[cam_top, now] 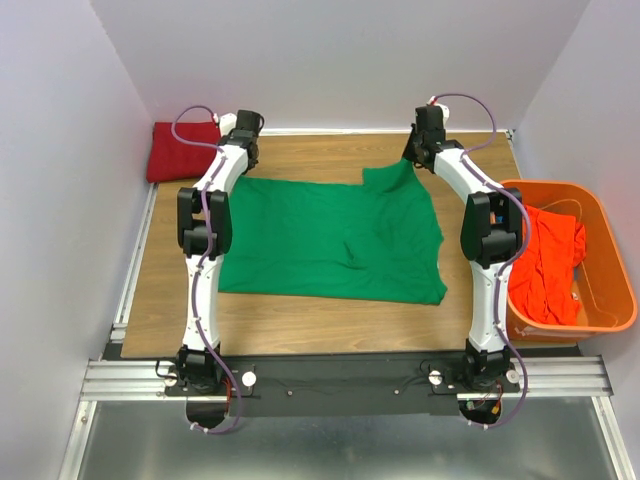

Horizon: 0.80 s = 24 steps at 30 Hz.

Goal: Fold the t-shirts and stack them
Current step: Grap the side of the flattened tshirt furthest away from the robot with both arms

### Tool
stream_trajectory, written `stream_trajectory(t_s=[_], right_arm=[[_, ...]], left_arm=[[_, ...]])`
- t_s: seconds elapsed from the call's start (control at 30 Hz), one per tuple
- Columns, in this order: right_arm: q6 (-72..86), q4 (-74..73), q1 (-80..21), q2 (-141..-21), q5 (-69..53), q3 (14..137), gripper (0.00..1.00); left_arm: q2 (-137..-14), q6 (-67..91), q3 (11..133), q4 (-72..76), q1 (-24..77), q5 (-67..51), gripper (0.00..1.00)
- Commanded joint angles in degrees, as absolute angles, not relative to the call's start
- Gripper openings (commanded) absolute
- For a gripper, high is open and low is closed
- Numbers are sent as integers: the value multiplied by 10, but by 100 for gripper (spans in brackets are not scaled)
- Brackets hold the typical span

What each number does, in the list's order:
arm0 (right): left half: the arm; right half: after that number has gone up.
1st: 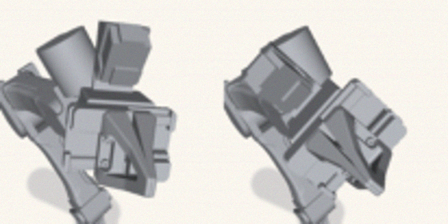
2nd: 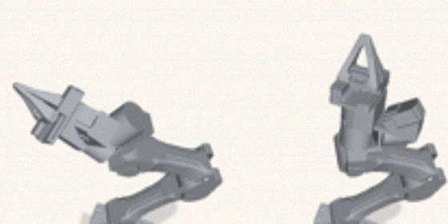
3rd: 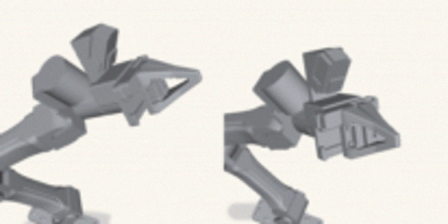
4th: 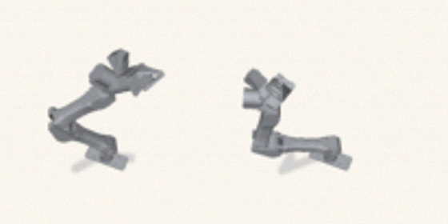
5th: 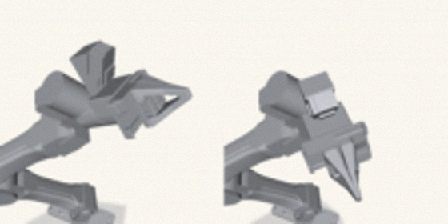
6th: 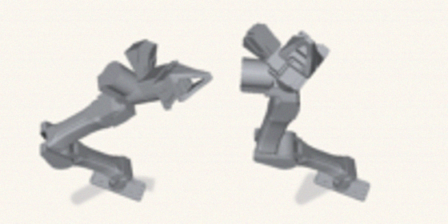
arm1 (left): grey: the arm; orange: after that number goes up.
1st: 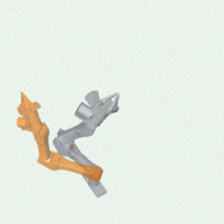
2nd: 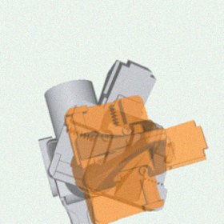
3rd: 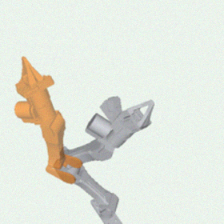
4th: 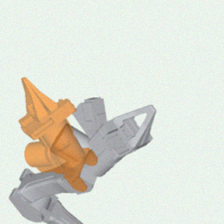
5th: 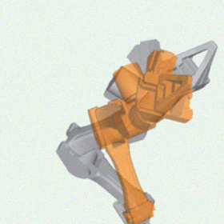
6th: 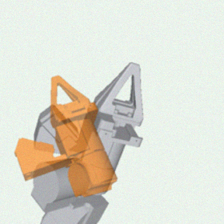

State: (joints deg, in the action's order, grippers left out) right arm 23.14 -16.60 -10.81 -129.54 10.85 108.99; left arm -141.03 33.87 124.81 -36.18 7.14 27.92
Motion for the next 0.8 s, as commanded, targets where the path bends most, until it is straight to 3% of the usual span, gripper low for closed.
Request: stream_trajectory(t_s=[0.0, 0.6, 0.77], right_arm=[[236, -160, -105, -1274, 98, 1079, 4], [236, -156, -100, -1274, 87, 1073, 4], [238, -155, -99, -1272, 84, 1072, 4]], left_arm=[[-1427, 349, 1247, -370, 71, 290, 30], [-1447, 352, 1246, -370, 65, 262, 32], [-1452, 345, 1250, -367, 62, 245, 26]])
